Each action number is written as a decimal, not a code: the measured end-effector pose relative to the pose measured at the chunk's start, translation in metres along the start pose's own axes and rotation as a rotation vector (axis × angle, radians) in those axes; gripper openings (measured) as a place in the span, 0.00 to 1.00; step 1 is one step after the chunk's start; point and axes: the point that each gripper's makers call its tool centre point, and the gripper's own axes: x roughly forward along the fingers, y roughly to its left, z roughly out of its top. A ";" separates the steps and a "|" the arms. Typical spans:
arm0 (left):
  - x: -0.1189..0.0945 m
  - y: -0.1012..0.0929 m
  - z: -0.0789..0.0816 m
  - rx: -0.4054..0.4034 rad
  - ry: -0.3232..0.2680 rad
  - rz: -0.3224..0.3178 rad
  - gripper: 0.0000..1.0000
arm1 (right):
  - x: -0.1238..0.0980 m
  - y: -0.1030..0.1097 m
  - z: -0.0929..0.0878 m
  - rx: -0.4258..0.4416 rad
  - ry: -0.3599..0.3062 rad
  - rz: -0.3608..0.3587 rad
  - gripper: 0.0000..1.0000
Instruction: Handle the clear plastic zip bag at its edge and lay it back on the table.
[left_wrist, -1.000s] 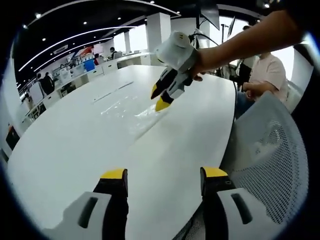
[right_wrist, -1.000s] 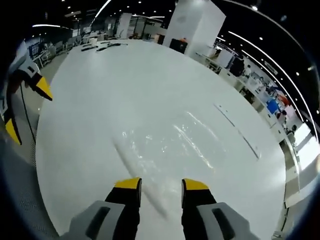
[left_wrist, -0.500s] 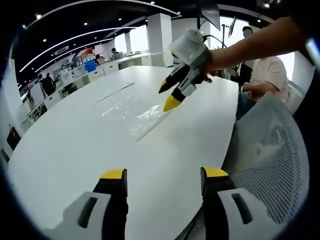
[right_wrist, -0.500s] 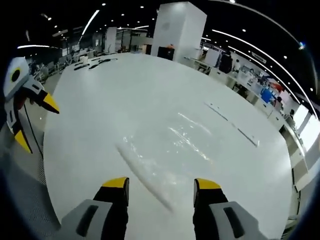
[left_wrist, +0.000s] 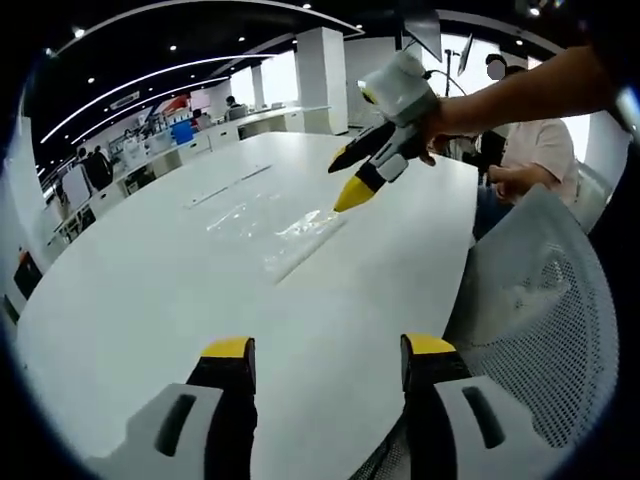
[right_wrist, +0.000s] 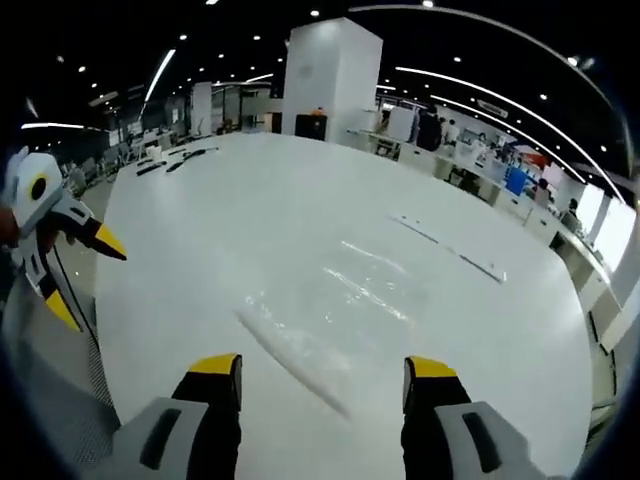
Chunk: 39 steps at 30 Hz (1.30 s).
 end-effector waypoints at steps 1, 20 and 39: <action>0.000 -0.001 0.000 -0.001 -0.001 0.001 0.57 | -0.004 0.001 0.001 0.008 -0.012 -0.004 0.69; 0.001 0.001 -0.005 -0.063 -0.036 -0.001 0.70 | -0.042 0.021 -0.007 0.139 -0.125 -0.023 0.90; -0.012 -0.007 0.011 -0.163 -0.171 0.018 0.99 | -0.074 0.042 -0.005 0.140 -0.237 -0.094 0.99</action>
